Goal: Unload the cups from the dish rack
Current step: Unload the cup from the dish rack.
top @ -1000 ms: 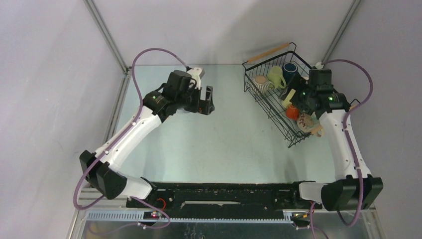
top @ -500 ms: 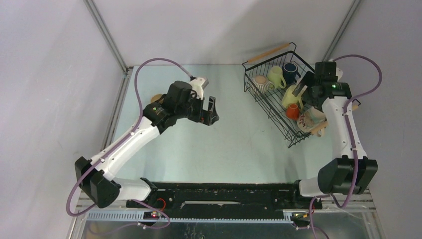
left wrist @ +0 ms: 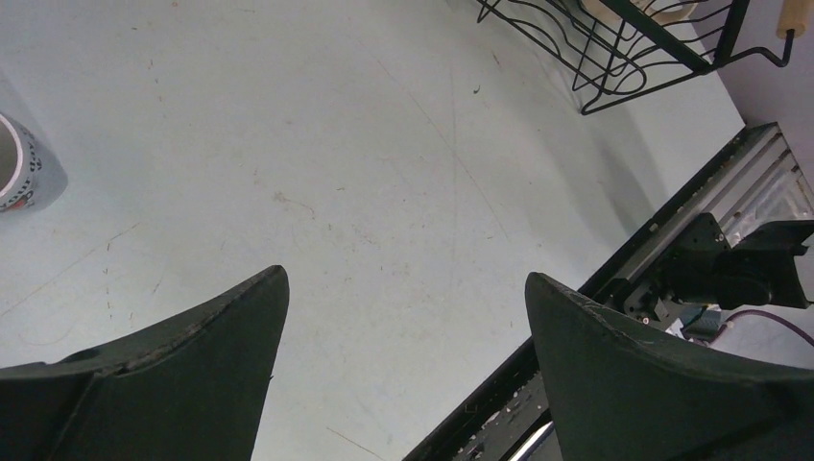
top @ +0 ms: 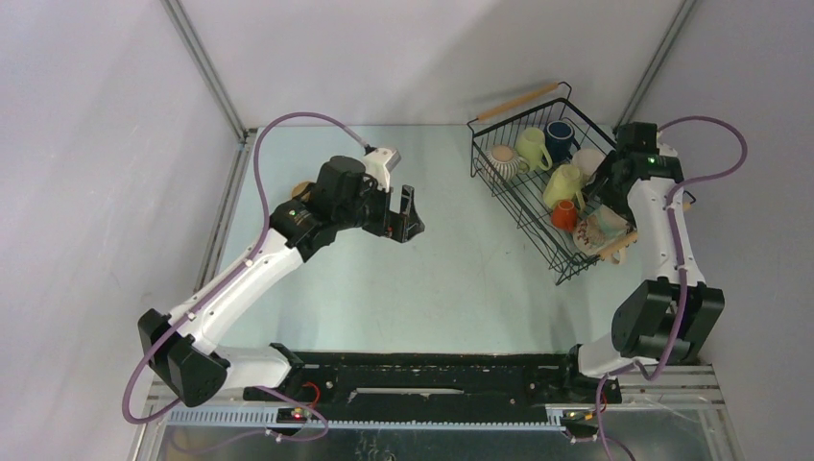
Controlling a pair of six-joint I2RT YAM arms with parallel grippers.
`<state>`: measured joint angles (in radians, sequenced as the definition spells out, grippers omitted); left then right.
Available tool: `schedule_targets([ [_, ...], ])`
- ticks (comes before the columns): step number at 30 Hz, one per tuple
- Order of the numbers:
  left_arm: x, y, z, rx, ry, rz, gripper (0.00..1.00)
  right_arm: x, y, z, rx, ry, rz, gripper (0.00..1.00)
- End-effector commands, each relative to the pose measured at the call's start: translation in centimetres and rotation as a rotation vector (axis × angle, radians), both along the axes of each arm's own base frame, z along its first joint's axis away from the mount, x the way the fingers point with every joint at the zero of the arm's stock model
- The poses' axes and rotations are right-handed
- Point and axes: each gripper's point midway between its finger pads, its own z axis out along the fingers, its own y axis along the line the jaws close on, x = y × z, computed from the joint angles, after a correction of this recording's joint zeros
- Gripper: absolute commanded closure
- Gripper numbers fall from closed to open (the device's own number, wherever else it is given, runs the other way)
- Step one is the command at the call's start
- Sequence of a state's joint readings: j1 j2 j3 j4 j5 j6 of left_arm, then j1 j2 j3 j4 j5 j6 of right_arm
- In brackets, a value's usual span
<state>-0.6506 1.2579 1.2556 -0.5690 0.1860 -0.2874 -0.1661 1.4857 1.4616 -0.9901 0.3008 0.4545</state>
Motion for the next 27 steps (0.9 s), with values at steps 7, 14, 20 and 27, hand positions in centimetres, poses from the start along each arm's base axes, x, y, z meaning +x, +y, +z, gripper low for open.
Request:
schedule_targets([
  [7, -0.8, -0.4, 0.8, -0.045, -0.017, -0.032, 0.00, 0.2, -2.9, -0.9, -0.031, 0.052, -0.071, 0.00],
  [14, -0.9, -0.6, 0.7, -0.048, -0.009, -0.045, 0.00, 1.0, -3.6, -2.1, -0.002, 0.060, -0.068, 0.00],
  [20, -0.9, -0.8, 0.5, -0.049, -0.002, -0.050, 0.00, 0.9, -3.9, -3.3, 0.015, 0.077, -0.067, 0.00],
  [27, -0.9, -1.0, 0.2, -0.051, 0.006, -0.055, 0.00, 0.8, -3.5, -5.1, 0.043, 0.101, -0.058, 0.00],
])
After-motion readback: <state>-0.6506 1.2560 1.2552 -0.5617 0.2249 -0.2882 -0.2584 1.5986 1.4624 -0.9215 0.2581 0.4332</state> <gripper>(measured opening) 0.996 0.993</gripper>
